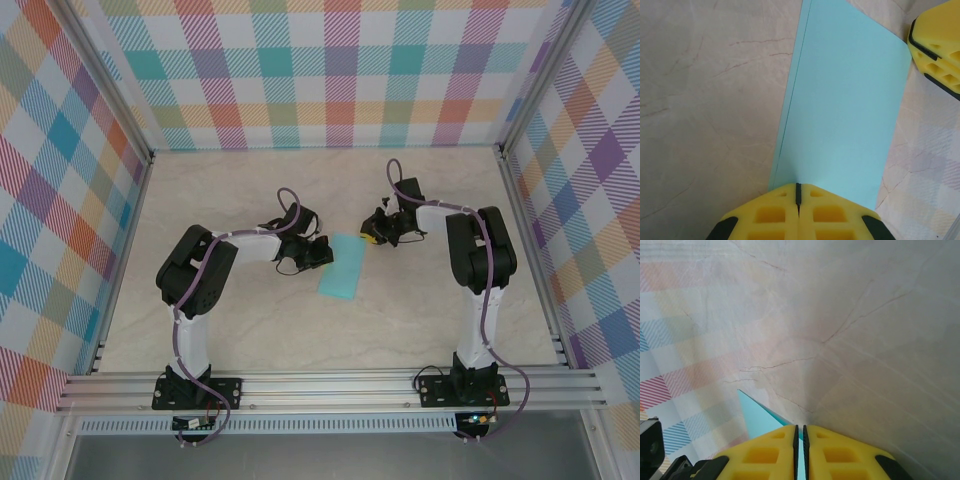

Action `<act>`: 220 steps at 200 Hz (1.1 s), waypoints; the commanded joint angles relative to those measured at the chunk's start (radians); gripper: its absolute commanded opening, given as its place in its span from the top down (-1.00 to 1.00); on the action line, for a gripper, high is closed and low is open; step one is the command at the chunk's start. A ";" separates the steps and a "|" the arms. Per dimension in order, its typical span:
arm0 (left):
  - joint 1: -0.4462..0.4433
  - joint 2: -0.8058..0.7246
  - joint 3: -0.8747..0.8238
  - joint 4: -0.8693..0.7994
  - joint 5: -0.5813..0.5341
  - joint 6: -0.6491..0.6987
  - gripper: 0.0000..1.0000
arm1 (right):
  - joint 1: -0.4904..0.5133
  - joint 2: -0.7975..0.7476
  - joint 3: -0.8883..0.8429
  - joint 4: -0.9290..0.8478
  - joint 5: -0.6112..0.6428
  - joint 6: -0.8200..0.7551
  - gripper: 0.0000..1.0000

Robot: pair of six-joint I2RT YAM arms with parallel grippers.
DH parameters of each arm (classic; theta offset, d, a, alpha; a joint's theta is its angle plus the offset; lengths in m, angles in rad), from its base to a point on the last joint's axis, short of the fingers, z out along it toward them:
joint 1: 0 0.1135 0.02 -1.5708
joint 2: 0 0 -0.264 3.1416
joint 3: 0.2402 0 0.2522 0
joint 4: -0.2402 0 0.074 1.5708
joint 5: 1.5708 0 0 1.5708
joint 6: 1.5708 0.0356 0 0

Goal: Fold a paper plane with a square sheet of paper (pick it up from the middle)
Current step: Fold the square sheet of paper in half at the center of the table.

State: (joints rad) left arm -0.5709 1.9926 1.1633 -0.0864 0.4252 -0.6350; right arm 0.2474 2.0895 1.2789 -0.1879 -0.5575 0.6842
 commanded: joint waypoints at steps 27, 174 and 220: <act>-0.020 0.055 -0.025 -0.144 -0.083 0.017 1.00 | -0.005 0.037 0.028 -0.078 0.052 -0.005 0.76; -0.020 0.053 -0.031 -0.131 -0.077 0.015 1.00 | 0.113 -0.276 -0.319 0.116 -0.076 0.059 0.71; -0.019 0.053 -0.036 -0.128 -0.075 0.015 1.00 | 0.161 -0.269 -0.377 0.165 -0.060 0.079 0.71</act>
State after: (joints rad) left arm -0.5713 1.9926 1.1633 -0.0860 0.4252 -0.6350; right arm 0.4011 1.8374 0.9142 -0.0887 -0.6144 0.7433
